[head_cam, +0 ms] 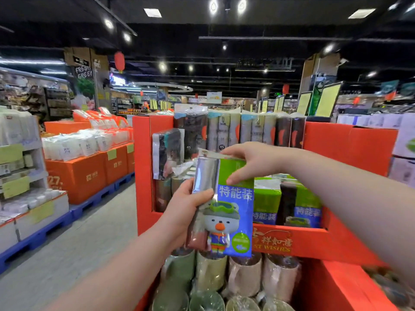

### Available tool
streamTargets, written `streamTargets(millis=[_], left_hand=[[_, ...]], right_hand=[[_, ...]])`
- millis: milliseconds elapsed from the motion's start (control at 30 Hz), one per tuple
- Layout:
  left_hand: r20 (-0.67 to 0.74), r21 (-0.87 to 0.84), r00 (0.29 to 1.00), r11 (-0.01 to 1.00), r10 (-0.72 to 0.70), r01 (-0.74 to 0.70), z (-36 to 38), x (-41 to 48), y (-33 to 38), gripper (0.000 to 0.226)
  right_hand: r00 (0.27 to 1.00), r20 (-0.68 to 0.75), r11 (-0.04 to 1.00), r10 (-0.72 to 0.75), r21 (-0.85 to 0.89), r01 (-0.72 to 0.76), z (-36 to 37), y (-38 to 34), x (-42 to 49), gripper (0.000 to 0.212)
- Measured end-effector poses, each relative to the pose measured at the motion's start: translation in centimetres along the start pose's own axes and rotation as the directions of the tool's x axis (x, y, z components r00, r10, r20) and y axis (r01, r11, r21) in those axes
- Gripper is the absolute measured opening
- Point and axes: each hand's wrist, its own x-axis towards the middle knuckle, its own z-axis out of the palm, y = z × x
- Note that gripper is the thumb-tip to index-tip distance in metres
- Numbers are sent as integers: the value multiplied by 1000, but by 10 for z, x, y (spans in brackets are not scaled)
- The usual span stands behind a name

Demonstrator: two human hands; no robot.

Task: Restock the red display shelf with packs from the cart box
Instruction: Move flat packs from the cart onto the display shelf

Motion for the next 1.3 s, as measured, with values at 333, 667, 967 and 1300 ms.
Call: streamTargets(millis=[333,667,967,1300], left_hand=[[436,893,881,-209,185,-398,65,60,-21,81],[385,745,922,-576,-44,-338,68,101,-35,69],[432,717,902,-597,-24,-359,63,109,-38,68],[449,820,893,-419,46,-390,114,88,-54,121]], right_hand=[[970,8,912,244,-342,-227,-60,77,-68,48],[950,-208,729,234,-609,-312,-32,116,-57,43],[963,-199,599,180,-755,-268,-18,125,-44,52],[946,-187,586,266,-747,-313,-13,132,-40,55]])
